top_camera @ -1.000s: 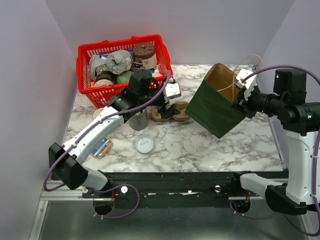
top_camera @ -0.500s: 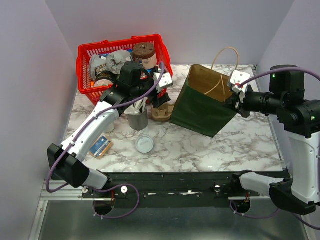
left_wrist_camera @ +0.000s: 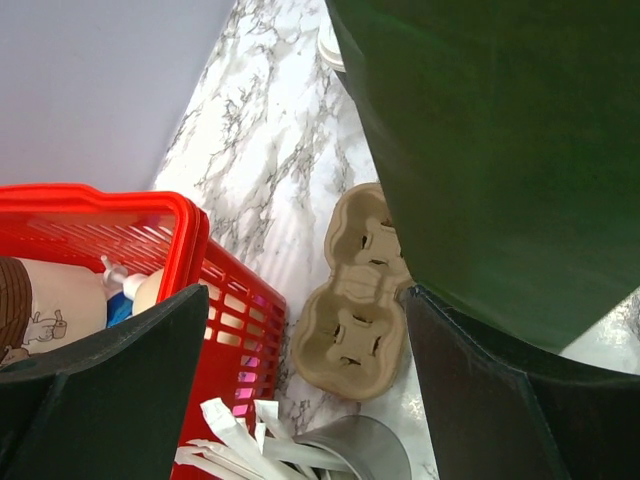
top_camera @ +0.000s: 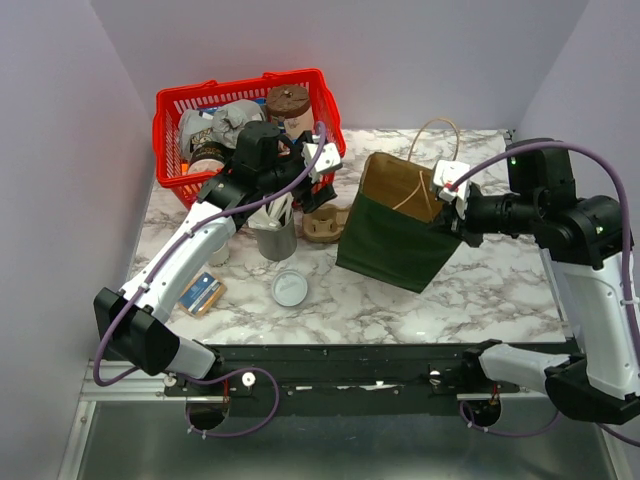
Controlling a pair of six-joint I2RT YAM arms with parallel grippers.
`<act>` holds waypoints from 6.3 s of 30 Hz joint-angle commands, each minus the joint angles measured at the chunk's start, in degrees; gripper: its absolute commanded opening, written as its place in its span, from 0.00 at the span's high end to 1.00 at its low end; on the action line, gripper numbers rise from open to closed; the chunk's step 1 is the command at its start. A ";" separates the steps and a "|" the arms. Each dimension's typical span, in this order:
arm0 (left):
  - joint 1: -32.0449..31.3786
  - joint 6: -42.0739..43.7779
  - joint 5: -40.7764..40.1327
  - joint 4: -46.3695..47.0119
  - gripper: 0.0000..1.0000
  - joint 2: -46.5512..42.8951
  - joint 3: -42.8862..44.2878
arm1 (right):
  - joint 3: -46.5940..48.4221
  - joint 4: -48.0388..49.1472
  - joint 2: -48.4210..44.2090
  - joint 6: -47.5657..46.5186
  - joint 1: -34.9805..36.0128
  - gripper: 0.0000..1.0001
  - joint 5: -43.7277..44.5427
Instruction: Pack the takeout coffee
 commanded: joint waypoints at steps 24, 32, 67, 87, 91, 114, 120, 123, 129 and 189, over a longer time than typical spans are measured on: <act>0.02 -8.35 18.91 0.11 0.13 -0.55 0.02 | -0.72 3.14 7.55 4.42 -8.00 0.23 1.98; -3.07 5.93 11.83 -11.94 0.17 -4.43 -5.43 | -1.06 0.32 12.24 -2.96 -13.92 0.24 -2.87; -12.28 -14.04 8.63 8.36 0.31 -25.11 -35.49 | -21.09 11.59 25.87 -4.00 -23.77 0.37 -9.13; -8.61 -18.00 8.19 7.49 0.32 0.65 -13.27 | -43.42 4.82 7.14 -11.06 -15.87 0.39 -7.71; -7.81 -18.62 9.69 10.56 0.32 5.57 -9.22 | -43.78 3.84 4.42 -7.63 -11.04 0.38 -8.59; -3.15 -13.96 10.75 -15.36 0.10 -13.31 -3.41 | -1.34 4.45 14.06 -5.16 -18.59 0.34 -16.14; -11.83 -13.61 1.38 -13.96 0.04 -9.72 -0.96 | 5.70 6.65 24.17 -3.32 -18.06 0.31 -20.29; -14.66 -12.82 -4.09 -12.29 0.01 -5.15 2.99 | 6.76 8.06 25.94 -1.38 -17.62 0.30 -21.69; -17.22 -11.85 -6.04 -11.23 0.04 2.94 12.31 | 1.06 9.91 24.80 -1.29 -15.95 0.28 -22.13; -33.65 2.75 -4.81 -8.07 1.00 0.93 13.11 | -34.46 26.60 -21.69 21.12 -16.74 0.14 13.35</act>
